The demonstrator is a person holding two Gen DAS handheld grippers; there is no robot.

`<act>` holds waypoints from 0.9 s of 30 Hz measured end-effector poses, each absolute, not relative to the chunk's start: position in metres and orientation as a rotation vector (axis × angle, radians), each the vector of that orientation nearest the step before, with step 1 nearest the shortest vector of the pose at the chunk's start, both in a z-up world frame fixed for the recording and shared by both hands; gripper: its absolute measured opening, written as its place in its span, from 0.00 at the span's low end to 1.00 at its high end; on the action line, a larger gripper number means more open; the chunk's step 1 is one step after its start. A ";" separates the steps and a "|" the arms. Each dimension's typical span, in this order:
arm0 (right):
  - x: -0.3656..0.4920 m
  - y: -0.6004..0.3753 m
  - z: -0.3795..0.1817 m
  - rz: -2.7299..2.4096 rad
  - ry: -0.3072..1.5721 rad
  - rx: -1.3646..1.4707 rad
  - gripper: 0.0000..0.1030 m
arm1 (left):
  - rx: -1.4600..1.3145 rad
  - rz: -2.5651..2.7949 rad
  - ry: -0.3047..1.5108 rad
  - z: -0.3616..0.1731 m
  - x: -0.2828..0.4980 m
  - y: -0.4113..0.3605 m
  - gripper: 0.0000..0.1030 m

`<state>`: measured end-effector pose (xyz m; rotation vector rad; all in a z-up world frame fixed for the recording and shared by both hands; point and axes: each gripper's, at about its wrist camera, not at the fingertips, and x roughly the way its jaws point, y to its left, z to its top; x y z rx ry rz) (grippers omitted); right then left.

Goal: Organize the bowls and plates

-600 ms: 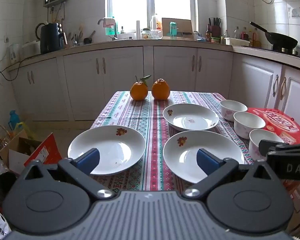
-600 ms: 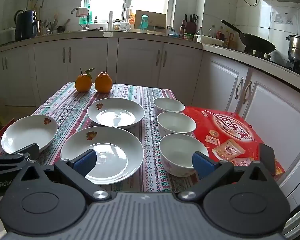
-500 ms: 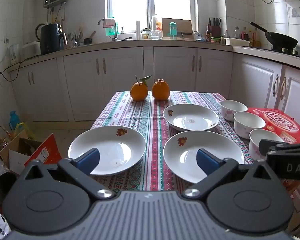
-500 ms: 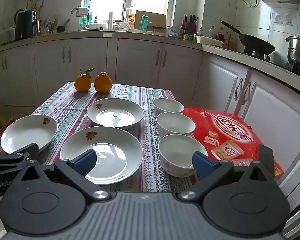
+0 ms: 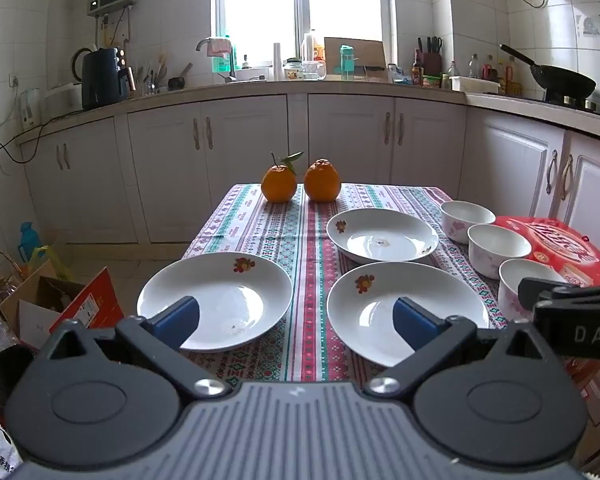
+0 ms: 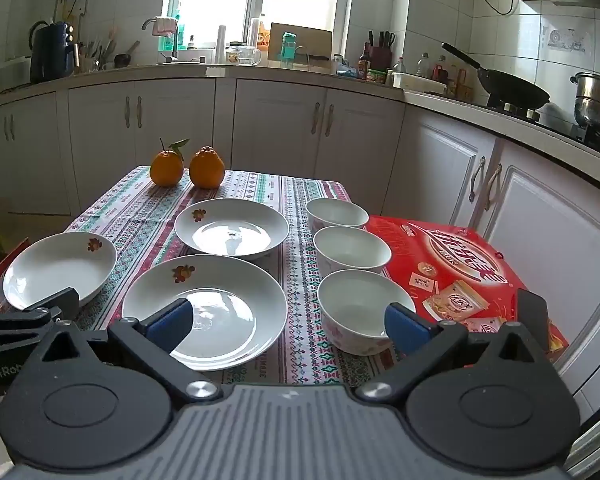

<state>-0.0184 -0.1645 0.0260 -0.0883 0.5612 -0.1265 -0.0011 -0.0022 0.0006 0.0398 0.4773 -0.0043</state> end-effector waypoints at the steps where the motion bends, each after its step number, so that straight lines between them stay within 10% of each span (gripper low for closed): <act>1: -0.018 -0.165 0.025 -0.126 0.560 -0.088 1.00 | 0.039 -0.004 0.477 0.000 -0.001 -0.002 0.99; 27: -0.022 -0.165 0.026 -0.119 0.542 -0.078 1.00 | 0.041 0.011 0.462 0.002 -0.007 -0.002 0.99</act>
